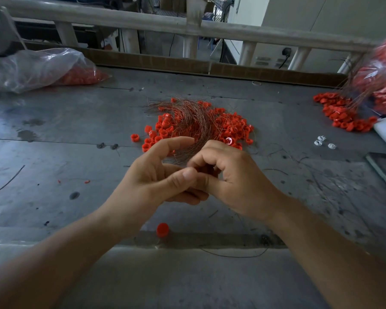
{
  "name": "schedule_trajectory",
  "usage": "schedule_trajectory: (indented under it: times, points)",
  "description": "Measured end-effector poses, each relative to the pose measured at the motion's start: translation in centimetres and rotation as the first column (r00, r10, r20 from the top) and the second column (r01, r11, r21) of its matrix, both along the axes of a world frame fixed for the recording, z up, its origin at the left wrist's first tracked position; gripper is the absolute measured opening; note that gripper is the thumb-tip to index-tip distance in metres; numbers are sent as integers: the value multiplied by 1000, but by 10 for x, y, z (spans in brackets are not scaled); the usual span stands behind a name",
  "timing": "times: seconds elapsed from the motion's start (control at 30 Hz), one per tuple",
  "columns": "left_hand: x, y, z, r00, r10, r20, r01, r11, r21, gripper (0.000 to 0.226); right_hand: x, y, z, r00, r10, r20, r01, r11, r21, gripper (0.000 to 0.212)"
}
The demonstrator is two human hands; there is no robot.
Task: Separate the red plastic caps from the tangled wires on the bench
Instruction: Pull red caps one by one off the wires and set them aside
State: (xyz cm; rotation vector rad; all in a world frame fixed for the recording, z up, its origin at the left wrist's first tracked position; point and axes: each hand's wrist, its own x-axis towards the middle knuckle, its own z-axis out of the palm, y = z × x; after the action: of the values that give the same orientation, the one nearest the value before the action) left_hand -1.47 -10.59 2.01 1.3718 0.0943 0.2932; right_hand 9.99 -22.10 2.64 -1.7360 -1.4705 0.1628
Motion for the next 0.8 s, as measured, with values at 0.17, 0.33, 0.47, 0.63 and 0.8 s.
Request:
schedule_trajectory:
  times: [0.17,0.33,0.47,0.63,0.8]
  points:
    - [1,5,-1,1000,-22,-20,21,999,-49,53,1,-1,0,999,-2,-33,3,1000,20,12]
    - [0,7,-1,999,-24,-22,22,997,-76,51,4,-4,5,999,4,-53,-4,1000,10,20]
    - [0,8,-1,1000,-14,-9,13,996,-86,51,4,-5,7,999,8,-51,-9,1000,-16,23]
    - [1,8,-1,1000,10,-27,-10,1000,3,52,4,-4,7,999,20,-37,-21,999,-24,26]
    - [-2,11,0,999,10,47,-10,1000,-3,36,3,-4,8,988,-6,-157,-8,996,-90,35]
